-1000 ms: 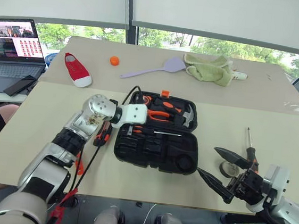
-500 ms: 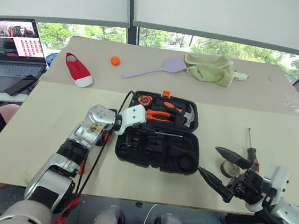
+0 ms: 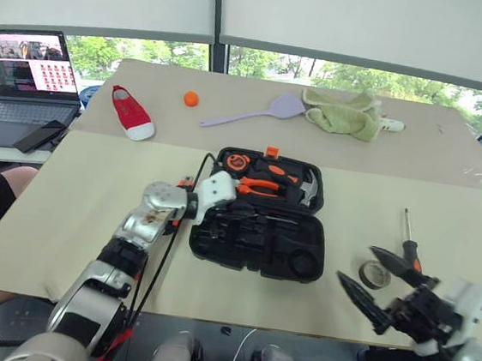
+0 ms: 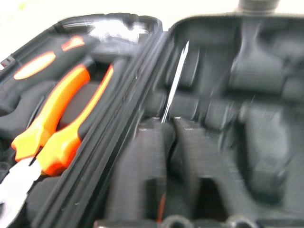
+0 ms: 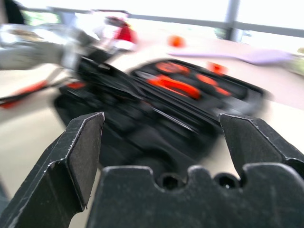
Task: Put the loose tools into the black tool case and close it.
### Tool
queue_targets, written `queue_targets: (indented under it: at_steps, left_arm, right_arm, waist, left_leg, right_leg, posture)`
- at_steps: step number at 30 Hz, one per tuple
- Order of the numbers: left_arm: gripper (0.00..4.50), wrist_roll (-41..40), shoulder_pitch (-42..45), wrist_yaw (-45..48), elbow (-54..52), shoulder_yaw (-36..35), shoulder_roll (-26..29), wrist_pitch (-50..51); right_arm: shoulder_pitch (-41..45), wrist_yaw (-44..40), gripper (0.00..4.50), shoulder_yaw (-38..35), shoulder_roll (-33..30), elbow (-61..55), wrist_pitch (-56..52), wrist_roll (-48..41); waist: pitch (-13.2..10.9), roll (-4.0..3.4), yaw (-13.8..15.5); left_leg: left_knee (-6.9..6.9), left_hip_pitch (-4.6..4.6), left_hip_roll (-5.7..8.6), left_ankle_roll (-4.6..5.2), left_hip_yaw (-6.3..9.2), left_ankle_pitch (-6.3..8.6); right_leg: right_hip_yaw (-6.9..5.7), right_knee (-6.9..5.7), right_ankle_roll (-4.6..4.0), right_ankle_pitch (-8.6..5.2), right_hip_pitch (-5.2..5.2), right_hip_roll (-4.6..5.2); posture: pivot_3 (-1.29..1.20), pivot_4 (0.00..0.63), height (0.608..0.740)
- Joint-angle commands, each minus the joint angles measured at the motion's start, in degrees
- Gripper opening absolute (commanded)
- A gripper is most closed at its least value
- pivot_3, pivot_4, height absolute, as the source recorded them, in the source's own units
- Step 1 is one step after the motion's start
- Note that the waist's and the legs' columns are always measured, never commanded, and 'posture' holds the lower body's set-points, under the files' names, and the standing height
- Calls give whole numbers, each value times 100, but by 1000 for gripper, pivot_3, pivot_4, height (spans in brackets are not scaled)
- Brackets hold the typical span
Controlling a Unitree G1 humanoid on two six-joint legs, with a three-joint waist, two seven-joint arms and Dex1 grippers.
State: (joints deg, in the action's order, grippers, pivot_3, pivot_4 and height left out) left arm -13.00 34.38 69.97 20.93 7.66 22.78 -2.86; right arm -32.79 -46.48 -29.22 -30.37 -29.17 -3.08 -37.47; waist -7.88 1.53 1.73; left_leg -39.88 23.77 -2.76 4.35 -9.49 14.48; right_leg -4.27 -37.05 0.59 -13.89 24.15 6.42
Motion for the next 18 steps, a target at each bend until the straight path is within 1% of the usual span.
queue_targets:
  at_steps: [1, 2, 4, 5, 6, 7, 9, 10, 11, 12, 14, 18]
  left_arm:
    - [2708, -977, -383, 644, -709, -785, 516, -28]
    - [3106, -1103, -522, 783, -797, -869, 633, -25]
    - [3879, -1259, -1031, 1141, -986, -1116, 1102, -38]
    - [4366, -1318, -1265, 1269, -1062, -1245, 1300, -64]
    - [4466, -1406, -1467, 1360, -1146, -1361, 1465, -36]
    - [4466, -1518, -1619, 1423, -1223, -1453, 1586, 34]
    - [4466, -1671, -2026, 1567, -1187, -1754, 1876, 55]
    - [4466, -1744, -2198, 1620, -1198, -1850, 1985, 114]
    - [4466, -1798, -2370, 1658, -1247, -1924, 2051, 143]
    - [4466, -1847, -2502, 1690, -1304, -1957, 2087, 172]
    - [4466, -1868, -2676, 1640, -1418, -1978, 2051, 146]
    - [4466, -1961, -2839, 1492, -1777, -1903, 1912, 282]
  right_arm:
    - [-441, 3, 4500, -972, 313, 395, 360, -199]
    - [-520, 11, 4500, -1133, 409, 514, 425, -198]
    - [-918, -31, 4500, -1400, 663, 883, 664, 76]
    - [-1086, 34, 4500, -1493, 768, 1046, 693, 202]
    - [-1221, 144, 4500, -1559, 841, 1175, 711, 353]
    - [-1309, 258, 4500, -1597, 869, 1263, 686, 484]
    - [-1419, 370, 4500, -1613, 853, 1226, 444, 417]
    - [-1405, 383, 4500, -1606, 804, 1162, 335, 326]
    - [-1342, 418, 4500, -1582, 680, 1058, 130, 210]
    - [-1251, 459, 4500, -1558, 540, 965, -76, 106]
    - [-999, 627, 4500, -1471, 113, 803, -664, 6]
    - [-2, 1207, 4500, -1167, -1030, 911, -2133, 75]
  waist:
    - [1, -3, -51]
    - [5, -9, -79]
    - [12, -24, -103]
    - [15, -30, -110]
    - [16, -34, -118]
    - [14, -36, -121]
    - [10, -42, -133]
    - [9, -44, -142]
    - [8, -47, -155]
    - [7, -50, -169]
    - [10, -68, -187]
    - [11, -73, -200]
  left_leg:
    - [6, -2, -1, -1, 0, -1]
    - [8, -9, -3, 0, 1, 1]
    - [12, -19, -3, 19, 1, 15]
    - [13, -26, -2, 31, -1, 26]
    - [17, -29, -3, 29, -1, 29]
    - [22, -35, -5, 23, -2, 32]
    - [22, -36, -8, 19, 0, 34]
    - [22, -38, -10, -21, 0, 57]
    - [21, -47, -13, -33, 0, 64]
    - [22, -58, -16, -35, 3, 67]
    - [23, -59, -13, -36, 2, 69]
    - [21, -60, -5, -30, -4, 71]
  right_leg:
    - [1, 1, -1, 0, 0, 0]
    - [1, 1, -3, -2, -5, -1]
    - [4, 2, -3, -2, -12, 2]
    - [10, 2, -1, -3, -14, 3]
    - [14, 3, -1, -5, -13, 2]
    - [17, 3, -5, -13, -12, 3]
    - [16, 3, -12, -21, -7, 6]
    - [19, 4, -30, -32, 2, 16]
    - [22, 5, -42, -39, 3, 22]
    - [24, 9, -39, -42, -1, 45]
    - [27, 11, -20, -49, -3, 62]
    - [31, 15, -41, -27, -4, 65]
  posture:
    - [0, 150, 740]
    - [0, 150, 740]
    - [0, 150, 740]
    - [0, 150, 740]
    - [0, 150, 740]
    - [0, 150, 740]
    - [0, 150, 740]
    - [0, 150, 740]
    - [0, 150, 740]
    - [0, 150, 740]
    - [0, 150, 740]
    - [0, 150, 740]
